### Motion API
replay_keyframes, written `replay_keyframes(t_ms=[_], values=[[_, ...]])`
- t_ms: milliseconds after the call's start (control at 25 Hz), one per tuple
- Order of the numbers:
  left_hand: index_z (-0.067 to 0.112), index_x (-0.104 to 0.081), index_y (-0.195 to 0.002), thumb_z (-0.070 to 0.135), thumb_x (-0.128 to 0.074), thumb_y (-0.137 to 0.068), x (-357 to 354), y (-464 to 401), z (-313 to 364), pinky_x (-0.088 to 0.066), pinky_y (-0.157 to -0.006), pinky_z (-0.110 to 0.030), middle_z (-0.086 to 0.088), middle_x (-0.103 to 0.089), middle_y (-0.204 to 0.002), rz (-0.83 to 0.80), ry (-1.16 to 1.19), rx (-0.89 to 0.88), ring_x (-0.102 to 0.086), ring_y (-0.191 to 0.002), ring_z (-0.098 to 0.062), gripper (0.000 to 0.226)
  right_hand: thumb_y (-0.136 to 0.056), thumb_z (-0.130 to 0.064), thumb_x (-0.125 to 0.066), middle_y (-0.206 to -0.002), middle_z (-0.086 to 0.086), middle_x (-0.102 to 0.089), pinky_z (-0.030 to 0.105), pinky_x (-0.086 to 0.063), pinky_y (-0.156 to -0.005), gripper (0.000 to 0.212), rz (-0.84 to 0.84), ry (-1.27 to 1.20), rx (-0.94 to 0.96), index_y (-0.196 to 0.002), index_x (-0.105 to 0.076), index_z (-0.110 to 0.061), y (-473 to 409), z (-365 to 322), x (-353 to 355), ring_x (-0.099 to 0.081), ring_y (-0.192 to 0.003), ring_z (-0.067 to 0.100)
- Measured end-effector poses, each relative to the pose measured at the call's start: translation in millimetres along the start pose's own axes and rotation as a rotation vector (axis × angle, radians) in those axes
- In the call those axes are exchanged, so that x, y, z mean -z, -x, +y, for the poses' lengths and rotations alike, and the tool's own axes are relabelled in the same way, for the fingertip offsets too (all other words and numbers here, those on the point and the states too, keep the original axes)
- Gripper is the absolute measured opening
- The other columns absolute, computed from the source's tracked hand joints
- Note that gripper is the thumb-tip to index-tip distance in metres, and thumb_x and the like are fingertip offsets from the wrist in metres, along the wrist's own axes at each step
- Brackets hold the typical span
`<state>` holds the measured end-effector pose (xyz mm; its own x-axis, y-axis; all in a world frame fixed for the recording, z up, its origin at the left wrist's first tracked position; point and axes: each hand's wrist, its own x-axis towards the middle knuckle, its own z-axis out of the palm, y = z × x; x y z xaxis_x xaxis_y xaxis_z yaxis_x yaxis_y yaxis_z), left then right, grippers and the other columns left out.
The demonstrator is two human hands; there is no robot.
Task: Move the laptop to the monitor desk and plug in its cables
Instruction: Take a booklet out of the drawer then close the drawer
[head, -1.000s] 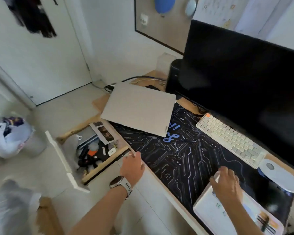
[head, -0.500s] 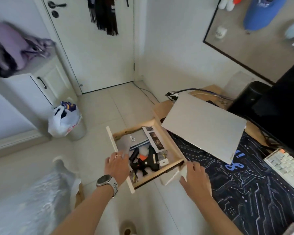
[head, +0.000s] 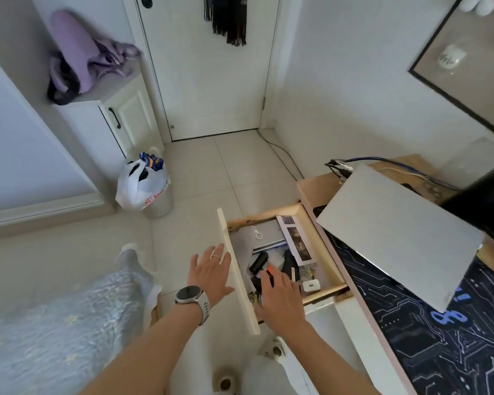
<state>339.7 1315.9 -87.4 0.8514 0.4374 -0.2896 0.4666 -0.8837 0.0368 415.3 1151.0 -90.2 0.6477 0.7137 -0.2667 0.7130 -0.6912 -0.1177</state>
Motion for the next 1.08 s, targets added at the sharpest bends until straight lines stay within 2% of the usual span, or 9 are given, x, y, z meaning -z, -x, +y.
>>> replay_keyframes(t_ms=[160, 520, 720, 800, 880, 1000, 1080], values=[[0.021, -0.031, -0.14, 0.053, -0.063, -0.08, 2, -13, -5, -0.022, -0.113, -0.052, -0.005, -0.014, -0.159, -0.028, -0.027, -0.022, -0.016, -0.144, -0.029, 0.075, -0.082, -0.044, -0.057, -0.146, 0.017, -0.035, 0.045, -0.038, -0.103, 0.067, -0.102, -0.007, 0.031, -0.138, -0.031, -0.017, -24, -6, -9, -0.037, -0.134, 0.033], [0.023, -0.037, -0.138, 0.047, -0.058, -0.086, -4, -64, -9, -0.021, -0.112, -0.052, -0.006, -0.018, -0.158, -0.134, -0.117, -0.099, -0.017, -0.144, -0.029, 0.061, -0.085, -0.032, -0.057, -0.13, 0.011, -0.045, 0.044, -0.044, -0.088, 0.053, -0.324, -0.024, 0.091, -0.13, -0.035, -0.015, -75, 4, -19, -0.045, -0.119, 0.033], [0.025, -0.042, -0.135, 0.042, -0.058, -0.088, -3, -95, -4, -0.018, -0.113, -0.055, -0.008, -0.021, -0.156, -0.18, -0.24, -0.332, -0.019, -0.143, -0.029, 0.053, -0.086, -0.033, -0.054, -0.139, 0.013, -0.039, 0.044, -0.045, -0.09, 0.053, -0.379, -0.083, -0.076, -0.132, -0.034, -0.015, -79, 2, -29, -0.041, -0.124, 0.032], [0.023, -0.05, -0.127, 0.038, -0.06, -0.087, -3, -106, -3, -0.019, -0.112, -0.054, -0.009, -0.033, -0.15, -0.2, -0.277, -0.454, -0.025, -0.14, -0.029, 0.044, -0.085, -0.035, -0.055, -0.14, 0.013, -0.038, 0.042, -0.046, -0.088, 0.055, -0.387, -0.116, -0.156, -0.132, -0.035, -0.015, -78, -6, -31, -0.043, -0.12, 0.031], [0.02, -0.055, -0.122, 0.034, -0.06, -0.088, -6, -111, -9, -0.023, -0.111, -0.054, -0.01, -0.043, -0.141, -0.23, -0.325, -0.572, -0.033, -0.135, -0.03, 0.038, -0.086, -0.034, -0.056, -0.135, 0.012, -0.041, 0.041, -0.046, -0.087, 0.052, -0.4, -0.152, -0.236, -0.13, -0.037, -0.014, -75, -20, -34, -0.045, -0.116, 0.03], [0.018, -0.05, -0.123, 0.027, -0.053, -0.09, -10, -114, -20, -0.026, -0.108, -0.052, -0.011, -0.049, -0.135, -0.234, -0.347, -0.727, -0.039, -0.129, -0.031, 0.035, -0.091, -0.022, -0.05, -0.126, 0.01, -0.048, 0.038, -0.044, -0.085, 0.037, -0.383, -0.227, -0.331, -0.126, -0.039, -0.013, -69, -47, -40, -0.049, -0.113, 0.027], [0.018, -0.048, -0.125, 0.019, -0.048, -0.09, -11, -114, -29, -0.027, -0.107, -0.051, -0.011, -0.048, -0.135, -0.231, -0.346, -0.797, -0.04, -0.129, -0.032, 0.035, -0.09, -0.015, -0.049, -0.123, 0.008, -0.049, 0.036, -0.046, -0.082, 0.036, -0.33, -0.315, -0.436, -0.125, -0.039, -0.014, -70, -63, -40, -0.052, -0.11, 0.025]])
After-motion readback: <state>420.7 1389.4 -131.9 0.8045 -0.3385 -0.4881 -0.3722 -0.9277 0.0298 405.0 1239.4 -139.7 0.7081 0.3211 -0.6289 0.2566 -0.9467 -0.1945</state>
